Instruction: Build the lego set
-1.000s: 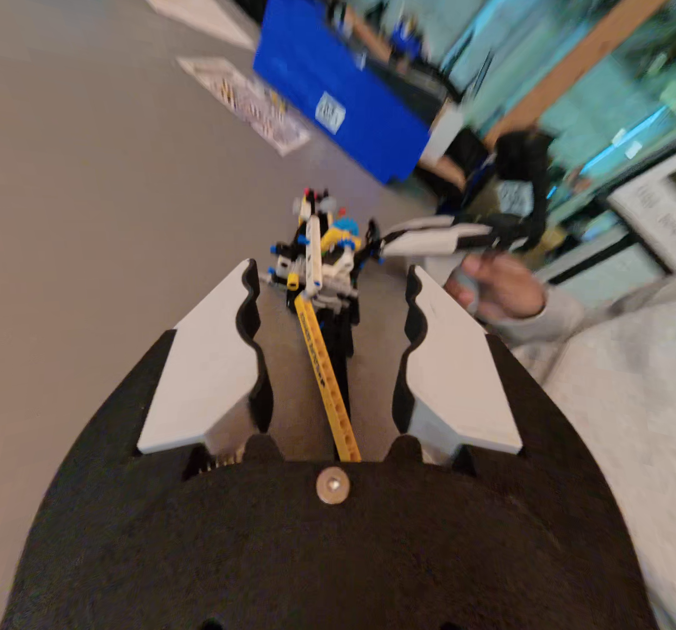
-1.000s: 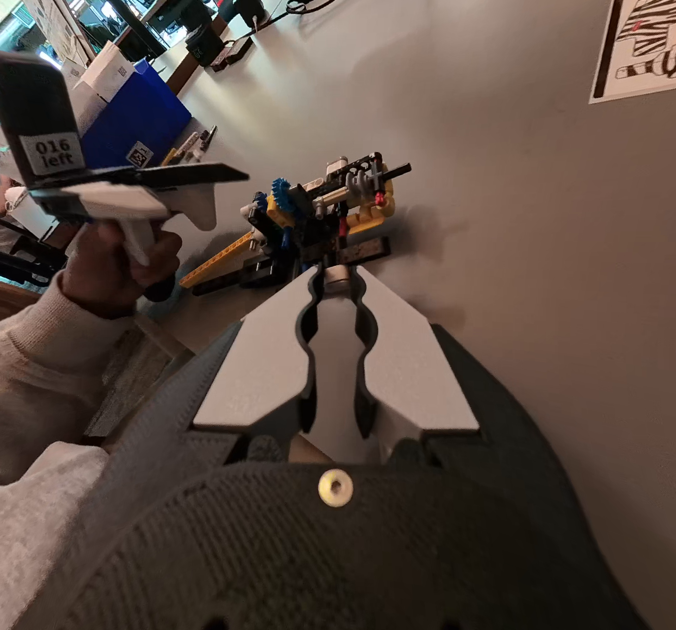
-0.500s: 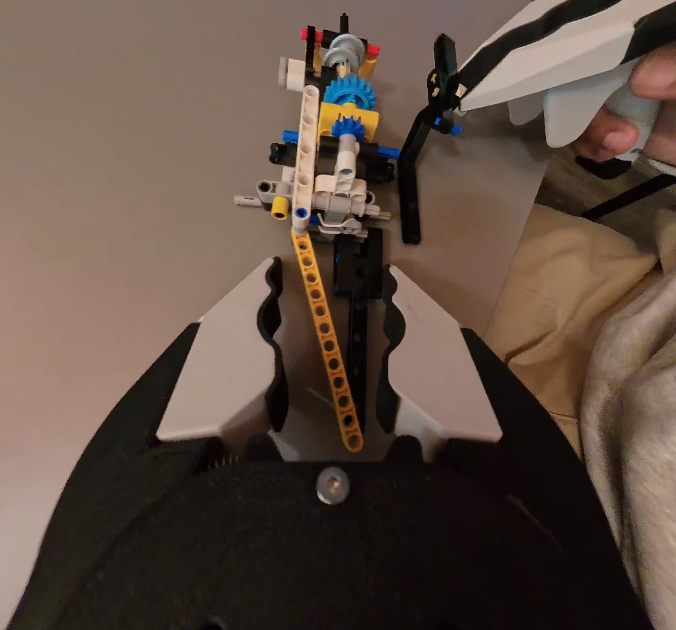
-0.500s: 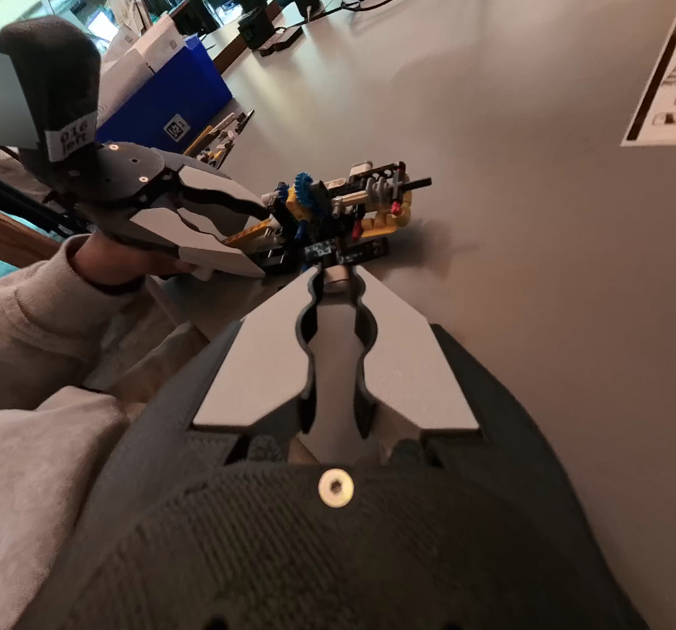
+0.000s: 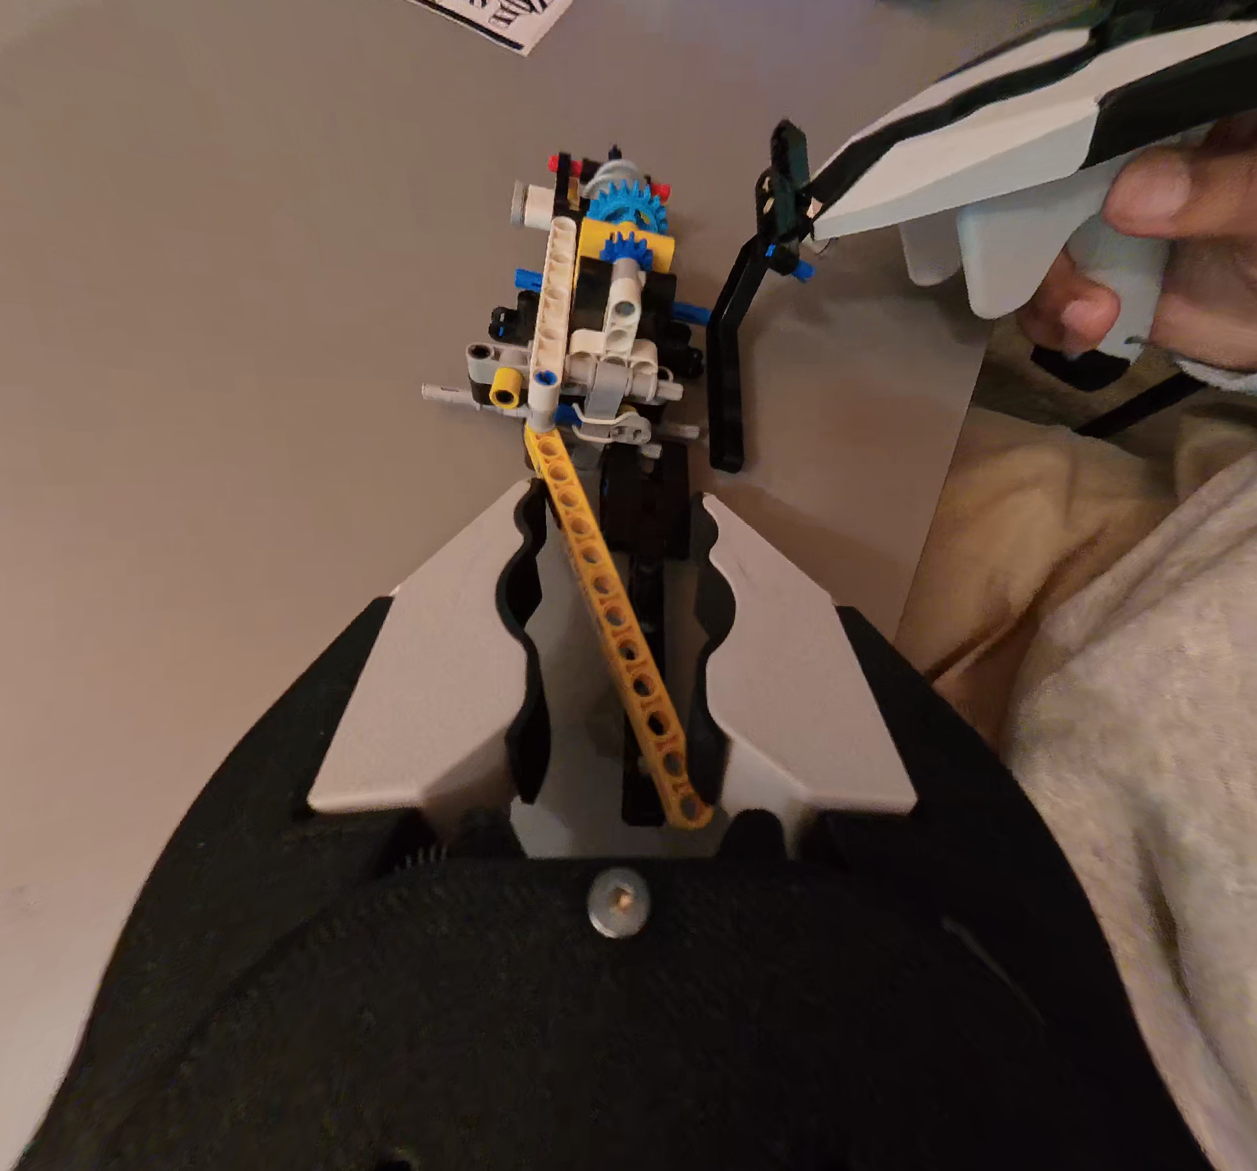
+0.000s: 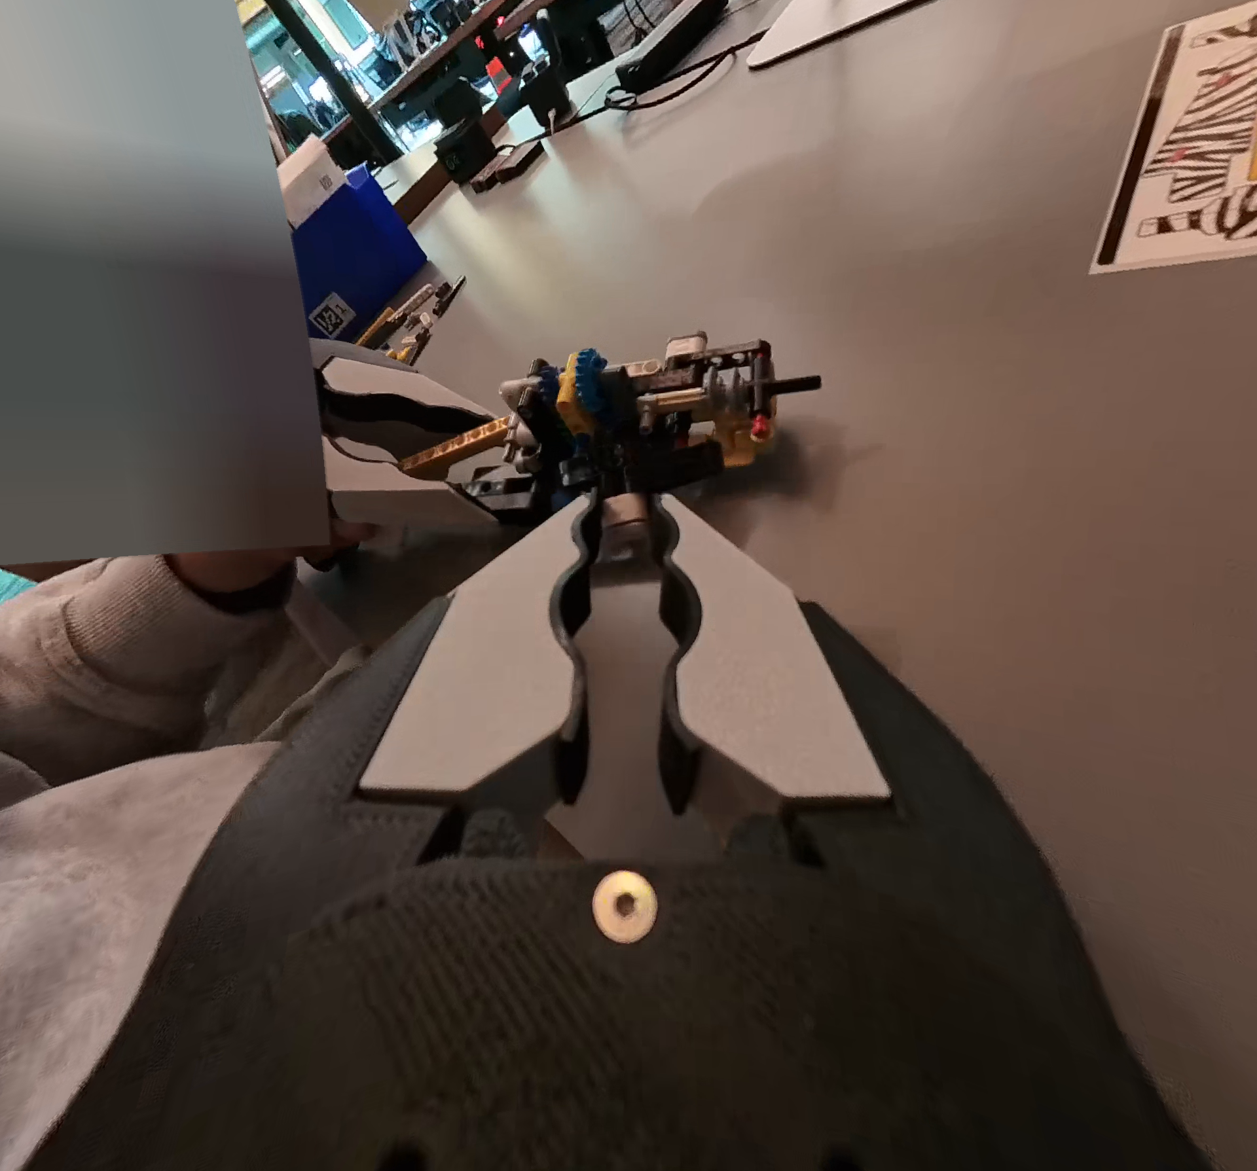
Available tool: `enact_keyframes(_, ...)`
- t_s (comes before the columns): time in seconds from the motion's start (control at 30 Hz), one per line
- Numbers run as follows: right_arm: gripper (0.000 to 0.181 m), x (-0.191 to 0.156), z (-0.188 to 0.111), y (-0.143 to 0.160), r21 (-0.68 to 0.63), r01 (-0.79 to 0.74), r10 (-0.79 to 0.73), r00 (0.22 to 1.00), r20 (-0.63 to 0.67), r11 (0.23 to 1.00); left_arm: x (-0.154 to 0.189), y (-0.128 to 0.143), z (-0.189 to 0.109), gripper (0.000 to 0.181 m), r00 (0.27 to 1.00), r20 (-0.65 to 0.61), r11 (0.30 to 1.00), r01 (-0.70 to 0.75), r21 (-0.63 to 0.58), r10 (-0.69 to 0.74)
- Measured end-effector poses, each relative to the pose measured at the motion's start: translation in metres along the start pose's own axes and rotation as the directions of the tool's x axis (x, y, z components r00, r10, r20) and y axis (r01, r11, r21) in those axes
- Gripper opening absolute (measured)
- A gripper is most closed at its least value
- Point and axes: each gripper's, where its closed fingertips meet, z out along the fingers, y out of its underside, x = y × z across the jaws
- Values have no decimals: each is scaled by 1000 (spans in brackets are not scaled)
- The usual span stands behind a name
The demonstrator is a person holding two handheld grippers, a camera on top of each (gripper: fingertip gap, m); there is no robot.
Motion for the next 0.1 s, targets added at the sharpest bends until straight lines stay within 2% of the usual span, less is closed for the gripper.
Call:
enact_keyframes(0.03, 12, 2, 0, 2, -7, -11, 11, 1000, -6, 1000, 0, -1, 0, 40, 1000, -3, 1000, 4, 4, -4)
enact_keyframes(0.1, 12, 4, 0, 8, -32, -40, 39, 999, -15, 999, 0, 0, 0, 40, 1000, -12, 1000, 16, 0, -15)
